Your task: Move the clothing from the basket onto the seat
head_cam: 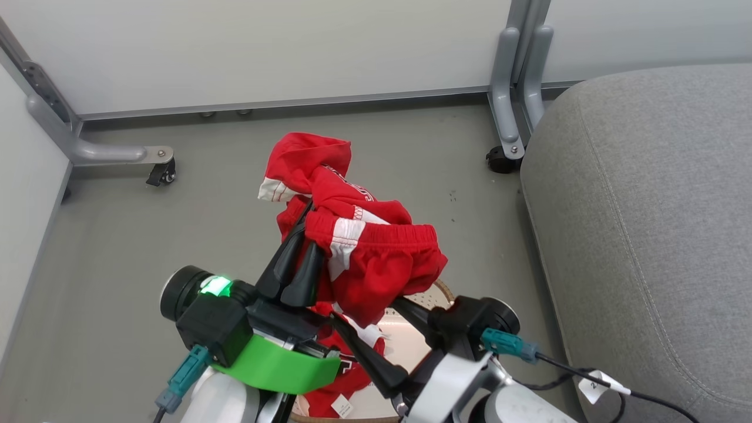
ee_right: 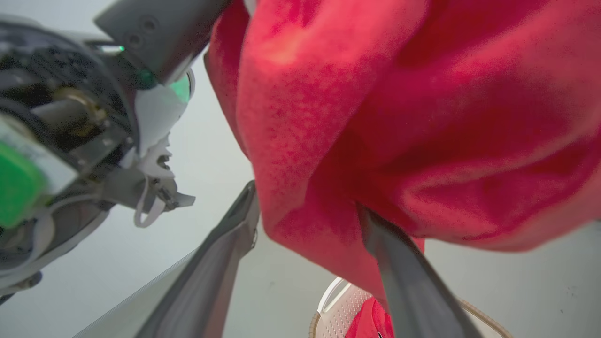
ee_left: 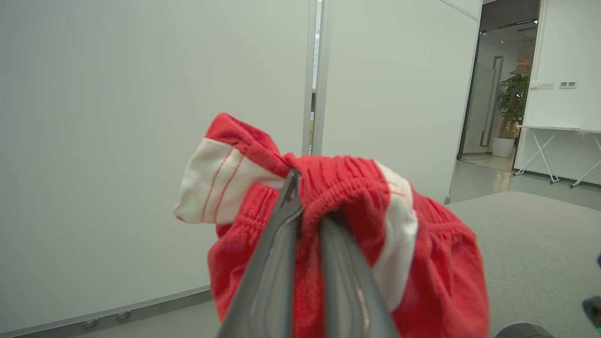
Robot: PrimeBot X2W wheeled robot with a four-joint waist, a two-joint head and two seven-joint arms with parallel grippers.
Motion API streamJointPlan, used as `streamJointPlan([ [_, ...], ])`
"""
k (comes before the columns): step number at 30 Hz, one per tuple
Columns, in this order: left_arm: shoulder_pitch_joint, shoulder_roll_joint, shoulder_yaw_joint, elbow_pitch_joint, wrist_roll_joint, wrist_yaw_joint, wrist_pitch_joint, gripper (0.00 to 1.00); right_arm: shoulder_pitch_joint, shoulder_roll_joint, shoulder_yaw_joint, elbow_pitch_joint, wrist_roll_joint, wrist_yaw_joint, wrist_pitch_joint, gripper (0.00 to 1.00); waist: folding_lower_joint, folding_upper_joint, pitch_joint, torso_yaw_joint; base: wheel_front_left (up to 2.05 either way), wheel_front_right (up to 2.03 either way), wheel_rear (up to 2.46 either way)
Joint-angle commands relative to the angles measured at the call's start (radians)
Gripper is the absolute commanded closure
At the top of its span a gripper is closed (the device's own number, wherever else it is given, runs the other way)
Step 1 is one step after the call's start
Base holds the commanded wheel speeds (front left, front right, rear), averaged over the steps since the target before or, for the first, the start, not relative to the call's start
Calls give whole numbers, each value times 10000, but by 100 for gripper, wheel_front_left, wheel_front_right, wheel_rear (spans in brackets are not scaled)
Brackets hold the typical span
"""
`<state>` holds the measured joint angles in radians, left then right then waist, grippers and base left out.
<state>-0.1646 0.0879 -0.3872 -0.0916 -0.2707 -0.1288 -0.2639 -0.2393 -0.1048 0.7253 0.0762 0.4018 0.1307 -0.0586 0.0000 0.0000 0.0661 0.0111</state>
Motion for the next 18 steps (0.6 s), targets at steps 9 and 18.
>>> streamJointPlan([
  [9, -209, -38, -88, 55, -59, -30, -7, 100, -1186, 246, 428, 741, 469, 1, -511, 100, 0, 0, 70, 91, 0, 0, 0],
  [18, -217, -39, -147, 90, -107, -33, -7, 100, -1512, 258, 548, 1183, 640, 1, -791, 100, 0, 0, 76, 157, 0, 0, 0],
])
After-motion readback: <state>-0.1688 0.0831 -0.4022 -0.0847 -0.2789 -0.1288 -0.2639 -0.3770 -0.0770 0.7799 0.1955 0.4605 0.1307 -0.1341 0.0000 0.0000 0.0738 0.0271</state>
